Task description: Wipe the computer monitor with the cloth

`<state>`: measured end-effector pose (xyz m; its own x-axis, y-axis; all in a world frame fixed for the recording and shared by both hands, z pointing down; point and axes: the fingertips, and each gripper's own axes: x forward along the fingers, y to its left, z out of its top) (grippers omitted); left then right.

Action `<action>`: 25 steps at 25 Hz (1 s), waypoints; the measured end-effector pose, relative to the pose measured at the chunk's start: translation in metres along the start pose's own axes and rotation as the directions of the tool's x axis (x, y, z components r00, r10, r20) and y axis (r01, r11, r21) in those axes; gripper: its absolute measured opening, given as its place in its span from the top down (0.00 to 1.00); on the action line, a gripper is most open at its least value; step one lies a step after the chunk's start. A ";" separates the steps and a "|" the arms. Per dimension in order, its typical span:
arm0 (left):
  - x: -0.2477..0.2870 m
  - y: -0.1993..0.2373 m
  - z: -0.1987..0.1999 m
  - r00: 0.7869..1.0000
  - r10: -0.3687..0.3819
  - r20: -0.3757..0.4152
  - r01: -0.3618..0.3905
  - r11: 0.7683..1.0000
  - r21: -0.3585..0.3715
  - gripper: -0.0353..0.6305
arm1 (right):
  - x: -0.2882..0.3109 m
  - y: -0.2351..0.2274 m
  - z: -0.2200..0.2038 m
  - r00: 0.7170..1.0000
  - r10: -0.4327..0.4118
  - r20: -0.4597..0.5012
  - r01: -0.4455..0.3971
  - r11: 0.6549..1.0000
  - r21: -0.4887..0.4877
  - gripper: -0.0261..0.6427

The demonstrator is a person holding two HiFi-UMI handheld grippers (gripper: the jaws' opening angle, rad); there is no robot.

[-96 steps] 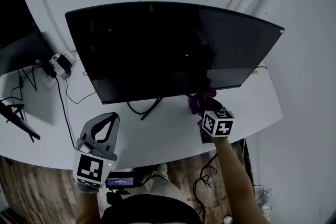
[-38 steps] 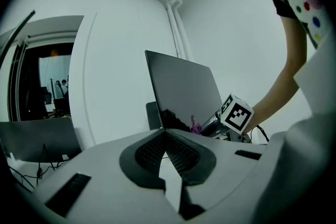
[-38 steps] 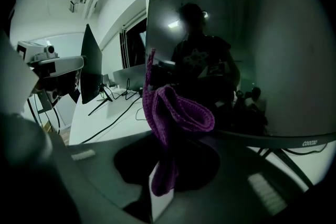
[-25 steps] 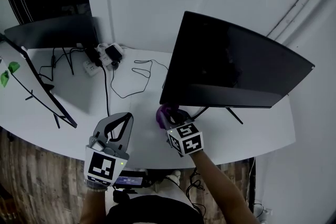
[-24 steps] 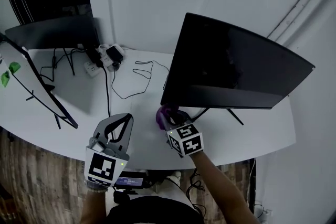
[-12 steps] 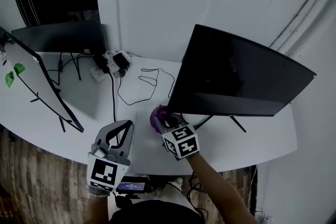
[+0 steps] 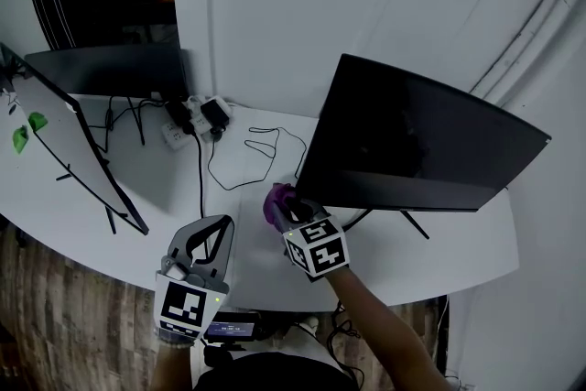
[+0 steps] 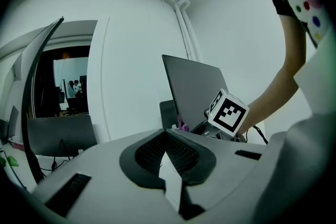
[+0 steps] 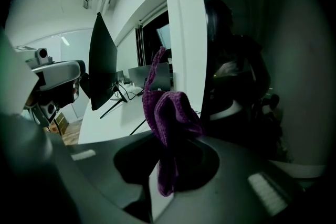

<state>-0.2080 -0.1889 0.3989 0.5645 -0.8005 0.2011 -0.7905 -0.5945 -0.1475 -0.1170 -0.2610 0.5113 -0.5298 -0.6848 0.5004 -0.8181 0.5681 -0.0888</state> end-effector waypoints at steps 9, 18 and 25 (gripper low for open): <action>0.004 -0.011 0.012 1.000 -0.005 0.024 0.005 1.000 0.001 0.94 | -0.016 -0.008 0.014 1.000 -0.003 0.024 0.003 1.000 -0.022 0.87; 0.010 -0.025 0.023 0.999 -0.013 0.040 0.013 1.000 0.014 0.94 | -0.039 -0.012 0.052 0.993 -0.005 0.117 0.005 1.000 -0.001 0.87; 0.012 -0.032 0.030 0.999 -0.004 0.048 0.003 1.000 0.022 0.94 | -0.061 -0.015 0.088 0.981 -0.005 0.196 0.007 1.000 -0.010 0.87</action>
<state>-0.1688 -0.1815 0.3768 0.5783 -0.8009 0.1553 -0.7836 -0.5982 -0.1678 -0.0917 -0.2677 0.4064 -0.5590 -0.7638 0.3227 -0.8197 0.5677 -0.0764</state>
